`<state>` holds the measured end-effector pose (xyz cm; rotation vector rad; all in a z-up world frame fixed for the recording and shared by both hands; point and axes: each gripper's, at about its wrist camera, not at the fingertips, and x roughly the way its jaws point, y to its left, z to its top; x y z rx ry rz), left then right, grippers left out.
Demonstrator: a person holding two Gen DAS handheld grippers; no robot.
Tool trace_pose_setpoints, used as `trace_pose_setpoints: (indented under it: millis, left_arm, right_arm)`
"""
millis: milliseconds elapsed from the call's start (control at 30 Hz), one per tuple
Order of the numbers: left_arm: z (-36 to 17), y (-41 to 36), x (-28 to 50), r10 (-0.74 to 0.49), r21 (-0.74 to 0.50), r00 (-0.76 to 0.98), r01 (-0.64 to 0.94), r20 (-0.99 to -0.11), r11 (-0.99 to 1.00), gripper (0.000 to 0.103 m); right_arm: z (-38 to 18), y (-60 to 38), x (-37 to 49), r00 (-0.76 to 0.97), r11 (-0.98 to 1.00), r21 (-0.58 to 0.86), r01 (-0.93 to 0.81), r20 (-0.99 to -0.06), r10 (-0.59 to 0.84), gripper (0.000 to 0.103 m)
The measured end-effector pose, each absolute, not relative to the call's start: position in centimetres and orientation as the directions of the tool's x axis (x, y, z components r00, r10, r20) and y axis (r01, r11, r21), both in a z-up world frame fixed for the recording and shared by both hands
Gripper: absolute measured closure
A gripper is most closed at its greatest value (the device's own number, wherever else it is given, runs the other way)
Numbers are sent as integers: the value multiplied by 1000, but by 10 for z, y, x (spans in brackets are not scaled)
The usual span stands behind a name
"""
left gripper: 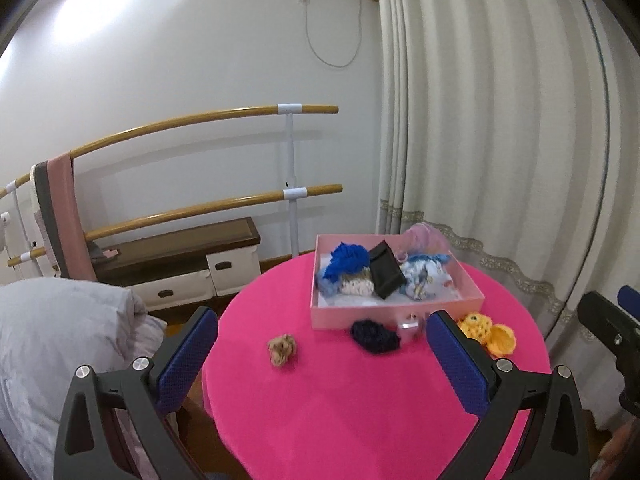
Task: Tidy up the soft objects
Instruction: 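Withdraw both tools back from the box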
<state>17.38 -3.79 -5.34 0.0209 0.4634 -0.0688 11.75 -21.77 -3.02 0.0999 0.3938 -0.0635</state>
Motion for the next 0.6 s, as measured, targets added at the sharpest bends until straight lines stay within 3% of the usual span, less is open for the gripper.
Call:
trace_pose_setpoints:
  millis: [267,600]
  left_arm:
    - [-41,-21,125,-50,-12,909,50,-414,999,0]
    - [-51,-7,121,-42,-38,906,28,-420,999,0]
  right_arm:
    - [-22,-211,95,933,995,68,67,-358,-38,0]
    - [-30,-215,100,926,994,85,70,-376,-33,0]
